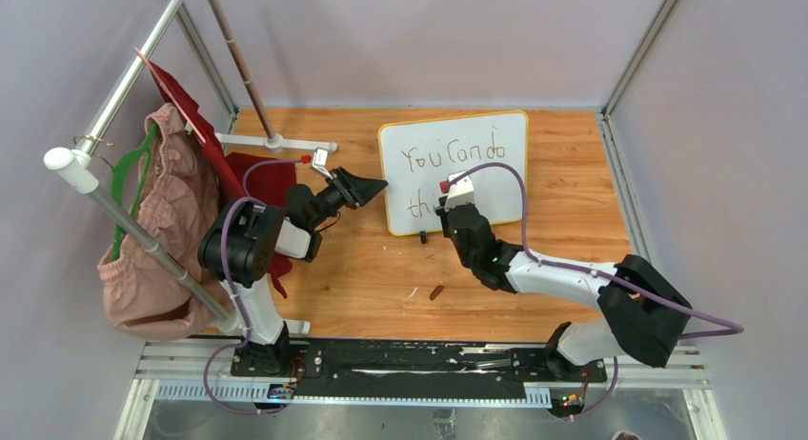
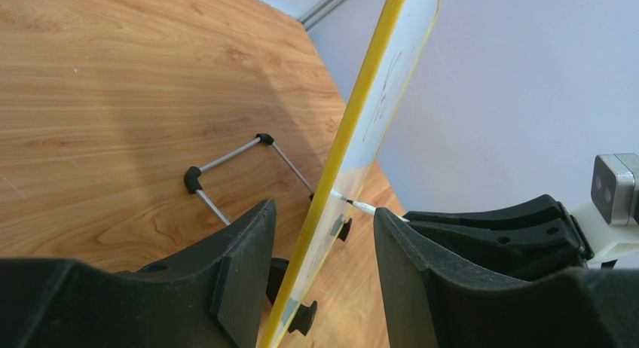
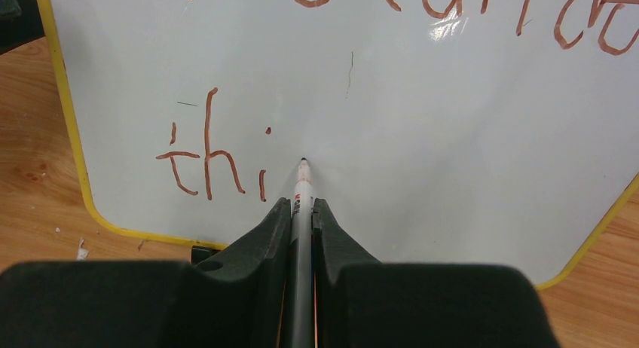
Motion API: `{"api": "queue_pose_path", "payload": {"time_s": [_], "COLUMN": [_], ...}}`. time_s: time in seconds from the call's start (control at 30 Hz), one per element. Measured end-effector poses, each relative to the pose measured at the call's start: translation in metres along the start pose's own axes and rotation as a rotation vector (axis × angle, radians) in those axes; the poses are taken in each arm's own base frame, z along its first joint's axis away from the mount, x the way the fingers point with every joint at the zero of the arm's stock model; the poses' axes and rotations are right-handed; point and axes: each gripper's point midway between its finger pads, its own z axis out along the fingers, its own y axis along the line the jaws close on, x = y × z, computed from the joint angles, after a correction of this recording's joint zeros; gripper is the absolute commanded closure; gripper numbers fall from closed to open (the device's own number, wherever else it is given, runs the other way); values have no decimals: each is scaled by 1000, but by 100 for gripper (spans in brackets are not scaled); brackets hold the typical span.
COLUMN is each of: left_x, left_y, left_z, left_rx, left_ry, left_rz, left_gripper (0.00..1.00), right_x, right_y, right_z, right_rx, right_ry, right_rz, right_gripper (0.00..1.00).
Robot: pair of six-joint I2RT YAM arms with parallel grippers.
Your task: Write a sentence on the whiteboard
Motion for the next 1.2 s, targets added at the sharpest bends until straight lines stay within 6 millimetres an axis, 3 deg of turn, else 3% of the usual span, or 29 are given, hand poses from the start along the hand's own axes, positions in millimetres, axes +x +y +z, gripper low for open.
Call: {"api": "queue_pose_path", "payload": {"time_s": [0.6,1.2], "left_x": [0,0], "left_y": [0,0], "left_z": [0,0], "left_rx": [0,0], "left_ry": [0,0], "left_rz": [-2,-3], "left_gripper": [44,44], "right_x": [-6,2], "right_y": [7,13], "right_z": [4,2], "right_rx": [-22,-55], "right_ry": [-2,26], "right_rz": [11,16], "right_gripper": [100,100]}}
